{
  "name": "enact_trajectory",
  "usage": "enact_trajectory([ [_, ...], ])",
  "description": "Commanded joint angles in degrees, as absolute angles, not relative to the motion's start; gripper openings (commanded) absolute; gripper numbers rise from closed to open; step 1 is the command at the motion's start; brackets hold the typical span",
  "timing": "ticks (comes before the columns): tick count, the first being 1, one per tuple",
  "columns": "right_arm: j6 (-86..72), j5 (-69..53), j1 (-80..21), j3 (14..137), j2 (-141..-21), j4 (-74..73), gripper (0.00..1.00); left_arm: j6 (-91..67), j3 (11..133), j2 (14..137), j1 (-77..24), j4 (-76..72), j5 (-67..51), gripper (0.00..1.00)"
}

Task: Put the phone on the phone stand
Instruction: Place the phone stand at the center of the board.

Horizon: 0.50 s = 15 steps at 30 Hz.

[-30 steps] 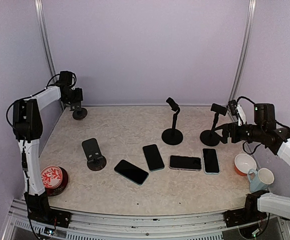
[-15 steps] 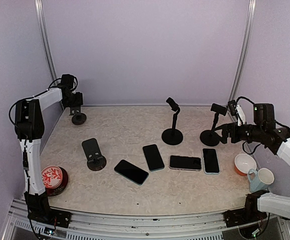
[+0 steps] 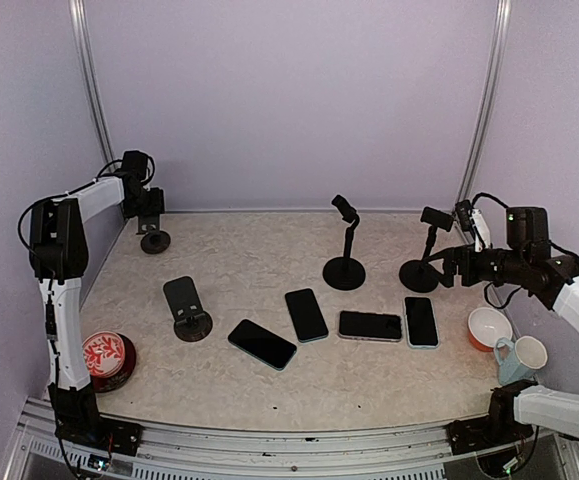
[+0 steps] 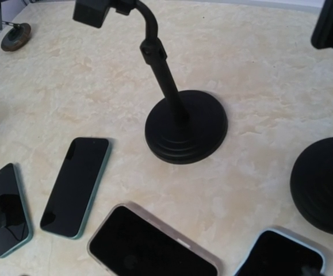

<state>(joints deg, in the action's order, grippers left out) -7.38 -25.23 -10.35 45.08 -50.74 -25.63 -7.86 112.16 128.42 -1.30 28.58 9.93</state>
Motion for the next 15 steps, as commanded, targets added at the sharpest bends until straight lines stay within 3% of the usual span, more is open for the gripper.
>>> enact_trajectory([
  [1,-7.6,-24.9,-11.1,44.4,-49.6,-24.9,1.0,-6.9,111.5,126.2,-0.5,27.3,11.1,0.63],
  [15,-7.8,-25.0,-11.1,44.0,-48.8,-24.8,1.0,-7.3,110.9,126.8,-0.1,27.4,10.1,0.66],
])
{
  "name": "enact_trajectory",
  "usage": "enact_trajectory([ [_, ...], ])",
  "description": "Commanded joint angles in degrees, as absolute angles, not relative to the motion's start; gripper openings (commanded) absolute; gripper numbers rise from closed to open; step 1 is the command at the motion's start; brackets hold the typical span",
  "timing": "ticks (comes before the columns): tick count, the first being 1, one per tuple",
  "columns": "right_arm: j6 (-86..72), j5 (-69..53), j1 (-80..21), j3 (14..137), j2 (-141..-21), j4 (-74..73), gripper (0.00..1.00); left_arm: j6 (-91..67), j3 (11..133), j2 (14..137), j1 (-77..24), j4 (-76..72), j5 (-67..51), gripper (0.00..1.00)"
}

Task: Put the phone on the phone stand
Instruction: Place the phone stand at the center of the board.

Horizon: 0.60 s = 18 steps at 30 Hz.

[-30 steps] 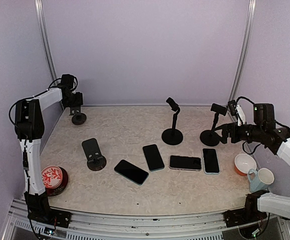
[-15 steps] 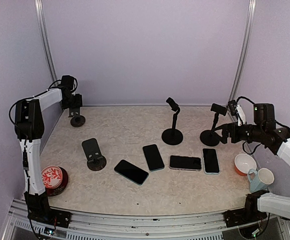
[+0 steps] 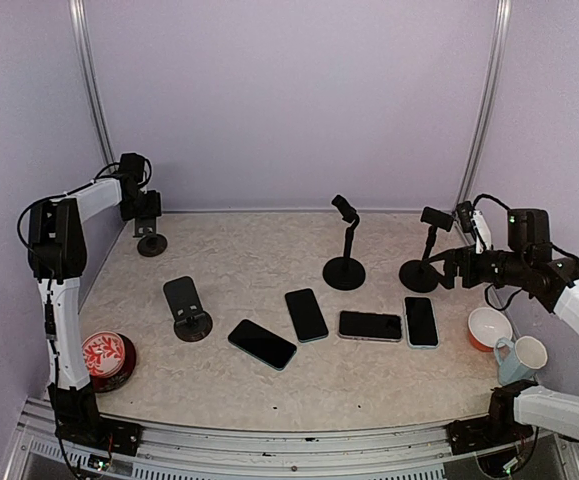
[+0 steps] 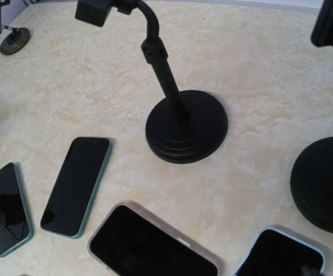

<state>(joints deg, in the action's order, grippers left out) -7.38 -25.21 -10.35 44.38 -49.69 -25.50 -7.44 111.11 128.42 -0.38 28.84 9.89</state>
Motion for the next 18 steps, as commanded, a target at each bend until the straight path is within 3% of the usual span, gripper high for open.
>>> enact_trajectory([
  [1,-7.8,-24.9,-11.1,44.0,-48.7,-24.8,1.0,-7.2,110.9,126.9,-0.2,27.4,10.3,0.66],
  [18,-7.9,-24.9,-11.1,43.8,-48.6,-24.7,1.0,-7.9,111.2,127.0,-0.1,27.6,10.9,0.85],
])
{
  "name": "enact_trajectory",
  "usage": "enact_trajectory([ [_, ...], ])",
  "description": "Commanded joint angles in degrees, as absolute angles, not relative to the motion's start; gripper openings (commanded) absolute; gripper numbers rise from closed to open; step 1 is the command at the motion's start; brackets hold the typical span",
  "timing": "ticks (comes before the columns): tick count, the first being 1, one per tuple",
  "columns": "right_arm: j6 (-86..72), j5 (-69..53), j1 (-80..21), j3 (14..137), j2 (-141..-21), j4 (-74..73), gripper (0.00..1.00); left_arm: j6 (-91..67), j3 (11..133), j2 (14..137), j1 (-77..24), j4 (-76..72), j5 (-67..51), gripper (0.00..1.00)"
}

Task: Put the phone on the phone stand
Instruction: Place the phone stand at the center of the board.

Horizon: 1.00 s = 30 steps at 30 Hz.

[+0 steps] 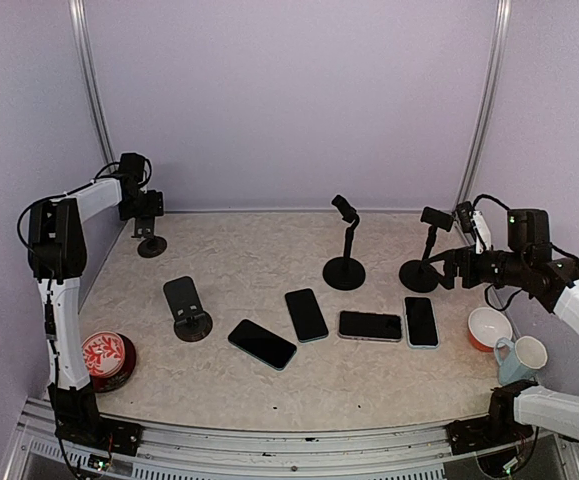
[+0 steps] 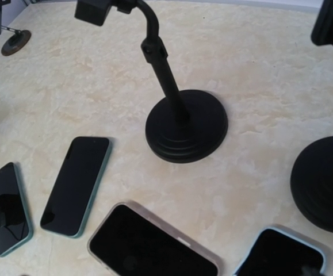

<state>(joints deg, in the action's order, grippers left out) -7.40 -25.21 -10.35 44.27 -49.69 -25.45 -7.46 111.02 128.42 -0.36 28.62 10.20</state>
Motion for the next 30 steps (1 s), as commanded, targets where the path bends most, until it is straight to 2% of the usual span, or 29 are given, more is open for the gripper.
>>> enact_trajectory([
  [1,-7.9,-24.9,-11.1,43.7,-48.6,-24.7,1.0,-8.1,111.2,126.9,-0.1,27.7,11.0,0.86],
  [5,-7.9,-24.9,-11.1,43.7,-48.5,-24.6,1.0,-8.7,111.2,125.3,-0.1,27.7,11.0,0.98],
  [17,-7.9,-24.9,-11.2,43.6,-48.4,-24.4,1.0,-13.3,109.4,115.5,-0.7,29.0,10.9,0.99],
  [30,-8.0,-25.4,-11.3,43.9,-49.5,-24.1,1.0,-16.4,84.7,94.6,-11.7,24.6,12.6,0.99],
])
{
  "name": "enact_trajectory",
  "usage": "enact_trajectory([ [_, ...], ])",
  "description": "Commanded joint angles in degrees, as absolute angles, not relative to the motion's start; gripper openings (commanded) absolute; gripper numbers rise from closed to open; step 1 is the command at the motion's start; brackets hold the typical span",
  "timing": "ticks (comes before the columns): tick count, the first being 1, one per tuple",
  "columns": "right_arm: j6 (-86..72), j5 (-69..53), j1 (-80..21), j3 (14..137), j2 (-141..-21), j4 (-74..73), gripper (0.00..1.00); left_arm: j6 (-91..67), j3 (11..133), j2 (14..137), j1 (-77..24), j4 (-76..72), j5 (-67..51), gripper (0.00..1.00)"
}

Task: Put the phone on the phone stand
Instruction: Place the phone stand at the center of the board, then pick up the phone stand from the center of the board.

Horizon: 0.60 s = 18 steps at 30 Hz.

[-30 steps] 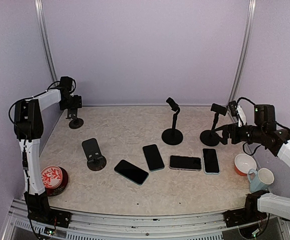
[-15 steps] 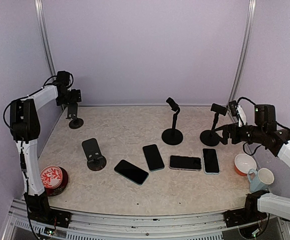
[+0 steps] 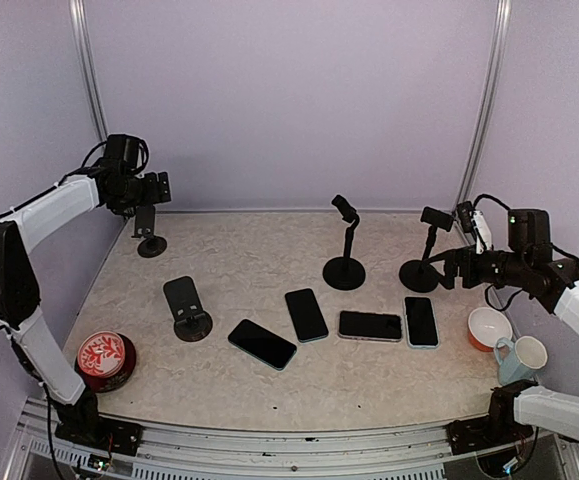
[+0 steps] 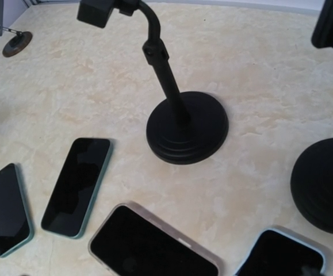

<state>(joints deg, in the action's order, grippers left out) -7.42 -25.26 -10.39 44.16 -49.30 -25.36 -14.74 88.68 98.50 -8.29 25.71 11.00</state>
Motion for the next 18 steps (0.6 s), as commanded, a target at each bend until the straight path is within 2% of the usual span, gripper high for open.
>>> enact_trajectory([
  [1,-8.1,-25.4,-11.4,43.9,-49.5,-24.0,1.0,-16.8,83.9,93.7,-12.8,25.3,13.3,0.99],
  [6,-8.1,-25.3,-11.5,43.9,-49.7,-23.9,1.0,-23.4,79.3,88.9,-18.0,28.0,14.8,0.99],
  [18,-8.0,-25.3,-11.5,44.4,-50.7,-24.0,1.0,-46.0,70.3,80.4,-29.3,37.1,28.2,0.99],
])
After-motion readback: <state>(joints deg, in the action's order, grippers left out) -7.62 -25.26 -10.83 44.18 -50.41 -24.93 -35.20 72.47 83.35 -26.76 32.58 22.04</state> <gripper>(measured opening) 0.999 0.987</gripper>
